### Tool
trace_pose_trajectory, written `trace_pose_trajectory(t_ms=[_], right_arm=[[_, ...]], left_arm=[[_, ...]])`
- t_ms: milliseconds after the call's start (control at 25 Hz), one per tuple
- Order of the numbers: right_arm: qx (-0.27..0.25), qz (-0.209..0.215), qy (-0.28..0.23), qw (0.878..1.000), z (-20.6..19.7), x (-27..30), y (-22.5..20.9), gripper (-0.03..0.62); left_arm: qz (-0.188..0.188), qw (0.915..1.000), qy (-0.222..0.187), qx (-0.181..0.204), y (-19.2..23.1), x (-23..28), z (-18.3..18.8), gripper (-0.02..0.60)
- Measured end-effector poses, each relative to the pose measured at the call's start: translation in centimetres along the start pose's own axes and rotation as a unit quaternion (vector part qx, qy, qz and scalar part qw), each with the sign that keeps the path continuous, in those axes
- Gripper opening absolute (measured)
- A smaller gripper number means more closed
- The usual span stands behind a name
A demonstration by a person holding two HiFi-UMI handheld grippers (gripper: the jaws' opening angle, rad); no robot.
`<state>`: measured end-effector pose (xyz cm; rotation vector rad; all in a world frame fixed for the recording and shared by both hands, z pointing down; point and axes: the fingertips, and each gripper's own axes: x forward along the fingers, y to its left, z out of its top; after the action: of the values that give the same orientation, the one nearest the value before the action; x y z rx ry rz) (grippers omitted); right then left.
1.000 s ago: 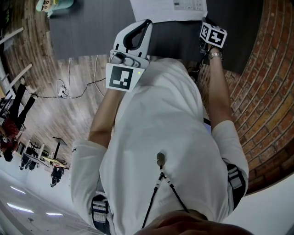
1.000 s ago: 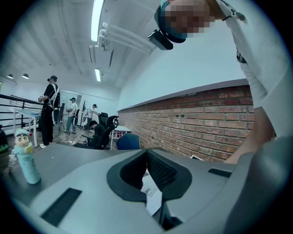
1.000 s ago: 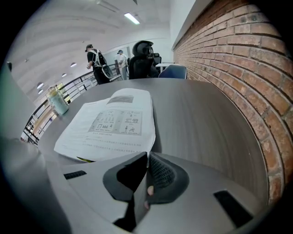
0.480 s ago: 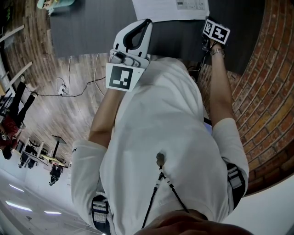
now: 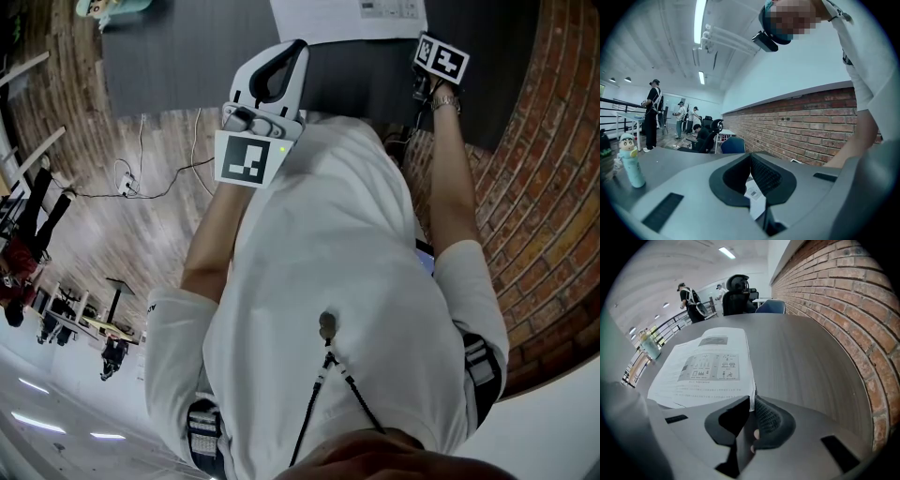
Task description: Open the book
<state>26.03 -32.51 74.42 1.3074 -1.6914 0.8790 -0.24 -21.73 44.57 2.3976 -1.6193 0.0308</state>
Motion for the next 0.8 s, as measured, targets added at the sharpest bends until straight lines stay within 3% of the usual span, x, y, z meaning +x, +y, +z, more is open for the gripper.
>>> trace_pose_trajectory(t_ms=[200, 320, 440, 600, 800], right_arm=[[-0.006, -0.028, -0.004, 1.0, -0.6, -0.4, -0.8, 0.044], [0.004, -0.037, -0.008, 0.999, -1.3, -0.8, -1.4, 0.115], [0.014, -0.038, -0.019, 0.999, -1.8, -1.5, -1.2, 0.144], [0.025, -0.023, -0.045, 0.998, -2.0, -3.1, 0.2, 0.142], [0.014, 0.007, -0.099, 0.995, -0.4, -6.0, 4.1, 0.061]], left_arm=[[0.0, 1.0, -0.001, 0.001, -0.2, -0.3, 0.0, 0.023], [-0.002, 1.0, -0.002, 0.001, -0.2, -0.5, -0.1, 0.023], [-0.002, 1.0, -0.004, -0.001, -0.2, -0.8, -0.1, 0.023], [-0.006, 1.0, -0.004, -0.002, -0.6, -1.1, -0.2, 0.023], [-0.011, 0.9999, -0.011, 0.0, -0.8, -1.7, 0.1, 0.023]])
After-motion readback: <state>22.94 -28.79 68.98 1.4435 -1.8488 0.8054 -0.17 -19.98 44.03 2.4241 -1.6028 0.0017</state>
